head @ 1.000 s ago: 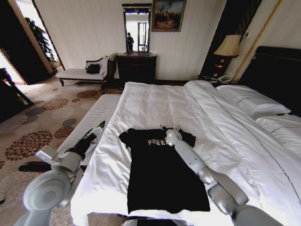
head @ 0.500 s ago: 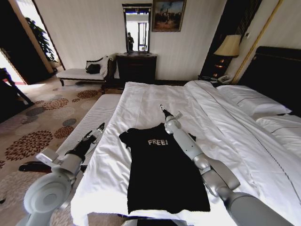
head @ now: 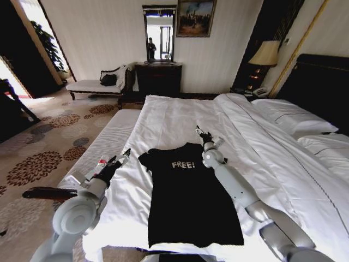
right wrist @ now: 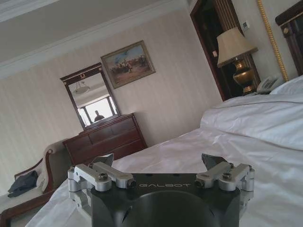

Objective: Fold the clothes on the bed.

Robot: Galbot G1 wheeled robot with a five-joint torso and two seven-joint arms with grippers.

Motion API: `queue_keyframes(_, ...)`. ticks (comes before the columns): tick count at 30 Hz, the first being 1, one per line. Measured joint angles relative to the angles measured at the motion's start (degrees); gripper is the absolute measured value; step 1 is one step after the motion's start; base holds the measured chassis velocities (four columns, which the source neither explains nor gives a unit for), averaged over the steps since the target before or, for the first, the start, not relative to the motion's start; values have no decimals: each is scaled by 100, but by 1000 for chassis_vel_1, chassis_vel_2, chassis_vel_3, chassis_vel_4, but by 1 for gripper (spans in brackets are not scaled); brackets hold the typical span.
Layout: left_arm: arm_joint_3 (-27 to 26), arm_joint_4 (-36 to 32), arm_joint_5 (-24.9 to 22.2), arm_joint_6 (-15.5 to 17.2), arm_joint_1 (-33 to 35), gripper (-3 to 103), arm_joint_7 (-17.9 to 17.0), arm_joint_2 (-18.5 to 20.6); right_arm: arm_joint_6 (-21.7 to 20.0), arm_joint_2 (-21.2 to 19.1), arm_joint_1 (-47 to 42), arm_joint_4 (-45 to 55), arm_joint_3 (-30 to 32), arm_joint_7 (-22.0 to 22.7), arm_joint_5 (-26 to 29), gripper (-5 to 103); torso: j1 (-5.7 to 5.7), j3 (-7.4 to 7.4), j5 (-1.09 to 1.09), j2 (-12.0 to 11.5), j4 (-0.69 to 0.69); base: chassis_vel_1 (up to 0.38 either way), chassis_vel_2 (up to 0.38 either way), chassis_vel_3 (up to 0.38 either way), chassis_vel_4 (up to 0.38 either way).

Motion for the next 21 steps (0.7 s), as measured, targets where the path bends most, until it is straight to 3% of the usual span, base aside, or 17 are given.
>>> queue_keyframes(1,0,0,0,0,0,100,0,0,0,0,0,0,0,0,0,100,0,0,0,0,0,0,0,0,0)
queue_keyframes(3,523,419,328,-113,-352,100,76,240,-47,-134,-77,189,108,194,-40,100,0,0,0,0,1,0,0,0,0)
queue_keyframes(4,1301,899,695,-240,-862,100,133,501,-112,-224,-179,399,280,396,-41,100,0,1,2,0,5,0,0,0,0)
queue_keyframes(6,1431,962,747,-253,-948,100,137,538,-121,-236,-199,432,312,420,-41,100,0,0,0,0,6,0,0,0,0)
queue_keyframes(8,2385,1487,1219,-395,-1652,100,218,766,-156,-339,-418,679,586,495,-187,100,0,1,1,0,7,0,0,0,0)
queue_keyframes(10,2667,1702,1392,-462,-1912,100,270,811,-154,-396,-508,749,675,465,-304,100,0,1,1,0,7,0,0,0,0)
queue_keyframes(12,3062,2100,1663,-584,-2328,100,413,870,-72,-529,-669,806,776,226,-548,100,0,0,0,0,-2,0,0,0,0)
queue_keyframes(13,3146,2302,1756,-636,-2446,100,460,912,26,-615,-683,764,724,-79,-727,100,0,0,1,0,0,0,0,0,0)
queue_keyframes(14,3146,2302,1756,-636,-2446,100,460,912,26,-615,-683,764,724,-79,-727,100,0,0,1,0,0,0,0,0,0)
queue_keyframes(17,3320,2724,1792,-680,-2751,100,474,899,325,-822,-752,718,637,-769,-1148,100,1,1,3,0,13,0,0,0,0)
queue_keyframes(21,3453,3009,1757,-687,-2958,100,493,771,572,-987,-879,851,651,-1277,-1468,100,0,1,-2,0,5,0,0,0,0)
